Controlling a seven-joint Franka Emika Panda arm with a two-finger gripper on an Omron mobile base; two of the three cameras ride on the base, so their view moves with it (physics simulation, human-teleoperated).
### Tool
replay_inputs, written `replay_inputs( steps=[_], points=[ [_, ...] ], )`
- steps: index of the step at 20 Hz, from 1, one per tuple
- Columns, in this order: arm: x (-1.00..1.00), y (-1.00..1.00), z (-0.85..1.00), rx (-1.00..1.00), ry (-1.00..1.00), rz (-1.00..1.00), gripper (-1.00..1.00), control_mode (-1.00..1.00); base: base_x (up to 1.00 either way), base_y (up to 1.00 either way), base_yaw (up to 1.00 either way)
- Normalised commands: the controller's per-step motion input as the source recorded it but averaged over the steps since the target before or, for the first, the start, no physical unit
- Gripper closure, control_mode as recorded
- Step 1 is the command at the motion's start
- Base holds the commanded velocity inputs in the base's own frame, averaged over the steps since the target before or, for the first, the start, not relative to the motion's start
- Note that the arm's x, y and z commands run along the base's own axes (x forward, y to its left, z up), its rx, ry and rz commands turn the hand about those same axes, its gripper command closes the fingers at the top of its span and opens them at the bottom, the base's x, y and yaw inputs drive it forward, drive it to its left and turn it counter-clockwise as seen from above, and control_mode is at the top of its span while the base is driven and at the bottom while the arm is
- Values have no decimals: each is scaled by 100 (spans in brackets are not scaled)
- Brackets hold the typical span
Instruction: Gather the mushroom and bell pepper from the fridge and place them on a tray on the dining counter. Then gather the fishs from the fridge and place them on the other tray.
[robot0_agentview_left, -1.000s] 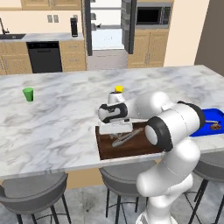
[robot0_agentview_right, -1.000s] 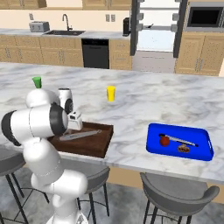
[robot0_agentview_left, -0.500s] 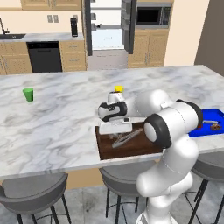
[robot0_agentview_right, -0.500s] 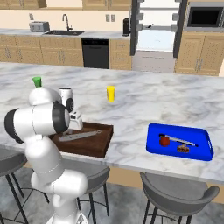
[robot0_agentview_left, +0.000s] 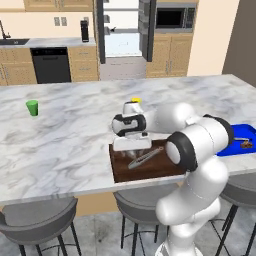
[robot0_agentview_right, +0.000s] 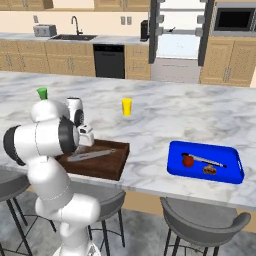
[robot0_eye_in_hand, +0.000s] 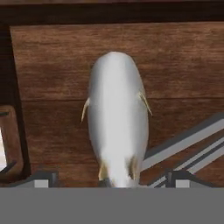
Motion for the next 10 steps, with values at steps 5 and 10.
replay_inputs(
  steps=[5,10],
  points=[
    [-51,-20,50,0,-10,0,-100,-100,0,0,0],
    [-87,-68,51,2,-11,0,-100,-100,0,0,0]
  ],
)
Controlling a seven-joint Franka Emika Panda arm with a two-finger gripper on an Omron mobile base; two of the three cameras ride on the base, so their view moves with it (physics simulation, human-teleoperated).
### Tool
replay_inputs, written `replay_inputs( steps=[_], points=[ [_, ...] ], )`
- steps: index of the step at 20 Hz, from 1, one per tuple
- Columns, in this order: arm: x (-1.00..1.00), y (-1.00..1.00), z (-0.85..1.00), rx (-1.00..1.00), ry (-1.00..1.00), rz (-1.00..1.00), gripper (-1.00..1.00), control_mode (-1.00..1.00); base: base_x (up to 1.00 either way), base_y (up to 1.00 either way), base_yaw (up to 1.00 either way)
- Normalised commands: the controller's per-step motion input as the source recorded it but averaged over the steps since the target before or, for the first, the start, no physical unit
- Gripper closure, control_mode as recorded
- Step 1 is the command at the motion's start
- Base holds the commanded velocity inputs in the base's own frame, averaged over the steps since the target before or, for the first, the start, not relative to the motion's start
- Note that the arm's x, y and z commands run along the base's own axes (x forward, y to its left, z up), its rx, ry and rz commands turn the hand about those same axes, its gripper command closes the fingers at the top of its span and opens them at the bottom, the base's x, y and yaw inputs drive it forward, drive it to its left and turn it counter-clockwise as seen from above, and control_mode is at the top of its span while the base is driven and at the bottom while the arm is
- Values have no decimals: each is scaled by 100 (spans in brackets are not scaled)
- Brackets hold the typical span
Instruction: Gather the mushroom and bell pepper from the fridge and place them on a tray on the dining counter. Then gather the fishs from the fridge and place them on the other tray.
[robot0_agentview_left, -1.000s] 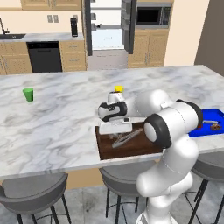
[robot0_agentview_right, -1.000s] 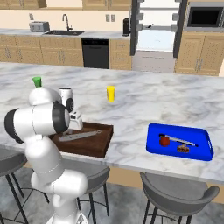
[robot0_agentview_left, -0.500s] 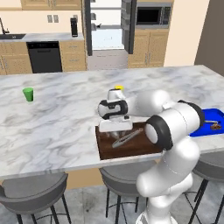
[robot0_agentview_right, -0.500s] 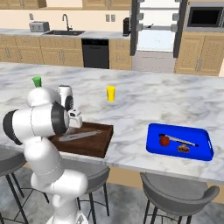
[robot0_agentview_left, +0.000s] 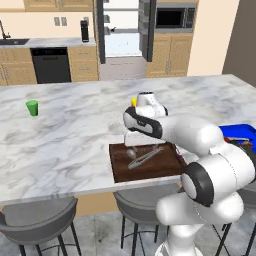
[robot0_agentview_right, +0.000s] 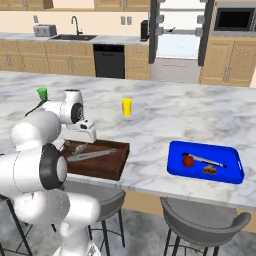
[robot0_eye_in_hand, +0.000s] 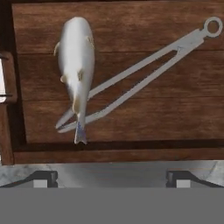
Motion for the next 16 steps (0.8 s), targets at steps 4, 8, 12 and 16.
replay_inputs(
  steps=[4,8,12,16],
  points=[
    [-89,-78,41,4,-8,0,-100,-100,0,0,0],
    [-94,-71,39,4,-7,0,-100,-100,0,0,0],
    [-96,-48,24,1,-3,0,-100,-100,0,0,0],
    [-95,-27,4,0,-2,0,-100,-100,0,0,0]
  ],
)
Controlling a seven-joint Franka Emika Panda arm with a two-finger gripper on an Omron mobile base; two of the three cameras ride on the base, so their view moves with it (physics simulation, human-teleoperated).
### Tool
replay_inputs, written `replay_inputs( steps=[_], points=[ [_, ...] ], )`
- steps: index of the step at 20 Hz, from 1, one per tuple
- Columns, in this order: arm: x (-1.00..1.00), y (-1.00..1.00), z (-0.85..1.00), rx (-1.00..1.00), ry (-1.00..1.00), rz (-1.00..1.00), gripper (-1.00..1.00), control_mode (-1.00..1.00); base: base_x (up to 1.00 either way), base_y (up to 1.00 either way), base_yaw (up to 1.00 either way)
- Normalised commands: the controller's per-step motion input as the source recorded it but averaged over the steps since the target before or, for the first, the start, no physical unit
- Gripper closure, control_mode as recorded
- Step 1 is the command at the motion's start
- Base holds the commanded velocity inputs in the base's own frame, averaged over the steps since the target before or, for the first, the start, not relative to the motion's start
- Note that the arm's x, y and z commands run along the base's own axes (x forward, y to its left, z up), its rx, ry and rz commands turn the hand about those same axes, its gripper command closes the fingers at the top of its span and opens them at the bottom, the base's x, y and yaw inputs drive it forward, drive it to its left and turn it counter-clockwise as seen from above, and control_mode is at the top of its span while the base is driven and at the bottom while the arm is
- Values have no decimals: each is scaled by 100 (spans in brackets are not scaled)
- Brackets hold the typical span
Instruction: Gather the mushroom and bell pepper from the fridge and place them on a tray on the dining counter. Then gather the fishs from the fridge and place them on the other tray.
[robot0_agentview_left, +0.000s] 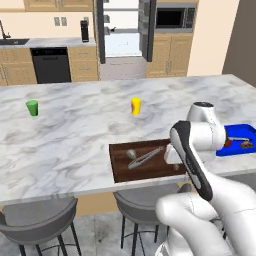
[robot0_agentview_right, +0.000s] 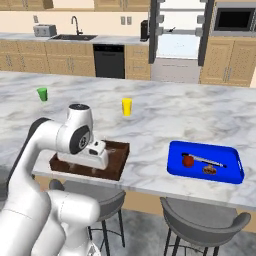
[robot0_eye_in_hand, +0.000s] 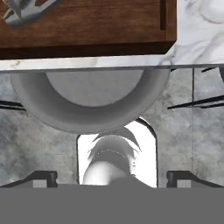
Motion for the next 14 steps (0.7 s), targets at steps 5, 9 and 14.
replay_inputs(
  steps=[5,9,14],
  points=[
    [-71,-2,17,0,-3,0,-100,-100,0,0,0],
    [-43,16,39,-2,0,0,-100,-100,0,0,0],
    [-38,11,33,-4,0,-1,-100,-100,0,0,0]
  ],
)
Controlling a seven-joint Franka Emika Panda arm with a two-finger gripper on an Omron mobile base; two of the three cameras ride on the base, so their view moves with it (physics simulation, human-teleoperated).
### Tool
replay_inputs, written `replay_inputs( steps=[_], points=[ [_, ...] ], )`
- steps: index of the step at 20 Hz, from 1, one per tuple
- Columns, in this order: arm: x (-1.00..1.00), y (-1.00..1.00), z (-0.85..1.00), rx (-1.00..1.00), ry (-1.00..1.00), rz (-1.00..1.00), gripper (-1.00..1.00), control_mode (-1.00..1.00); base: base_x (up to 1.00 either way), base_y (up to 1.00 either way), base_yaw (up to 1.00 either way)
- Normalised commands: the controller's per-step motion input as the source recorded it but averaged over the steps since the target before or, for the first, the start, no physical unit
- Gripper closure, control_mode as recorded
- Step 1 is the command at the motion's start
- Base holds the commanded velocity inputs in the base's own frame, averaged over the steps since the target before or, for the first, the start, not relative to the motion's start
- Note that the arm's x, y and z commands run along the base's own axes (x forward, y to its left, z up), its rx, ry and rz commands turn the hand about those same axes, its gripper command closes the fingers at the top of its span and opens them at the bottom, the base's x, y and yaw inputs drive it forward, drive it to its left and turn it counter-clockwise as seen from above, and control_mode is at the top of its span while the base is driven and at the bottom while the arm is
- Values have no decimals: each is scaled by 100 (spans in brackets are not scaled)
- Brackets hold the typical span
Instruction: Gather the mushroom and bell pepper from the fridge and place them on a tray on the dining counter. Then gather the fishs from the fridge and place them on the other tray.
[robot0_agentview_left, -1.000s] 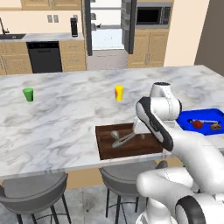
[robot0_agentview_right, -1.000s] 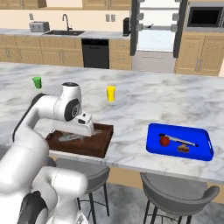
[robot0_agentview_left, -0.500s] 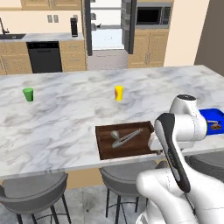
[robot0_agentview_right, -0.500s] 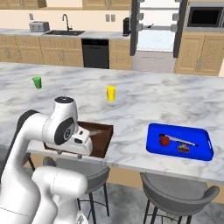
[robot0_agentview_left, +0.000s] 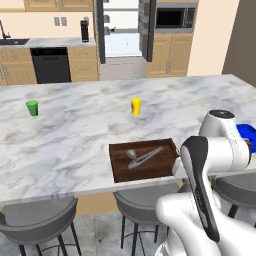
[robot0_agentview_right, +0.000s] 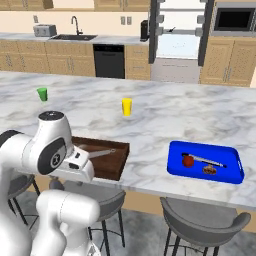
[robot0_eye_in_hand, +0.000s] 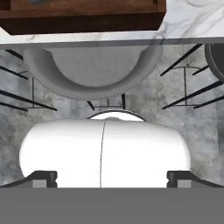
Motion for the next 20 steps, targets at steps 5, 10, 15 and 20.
replay_inputs(
  steps=[5,10,15,20],
  points=[
    [-22,0,23,0,0,0,-100,-100,0,0,0],
    [-2,0,28,0,-3,0,-100,-100,0,0,0],
    [-2,0,36,0,-9,0,-100,-100,0,0,0],
    [-19,0,30,0,-15,0,-100,-100,0,0,0]
  ],
)
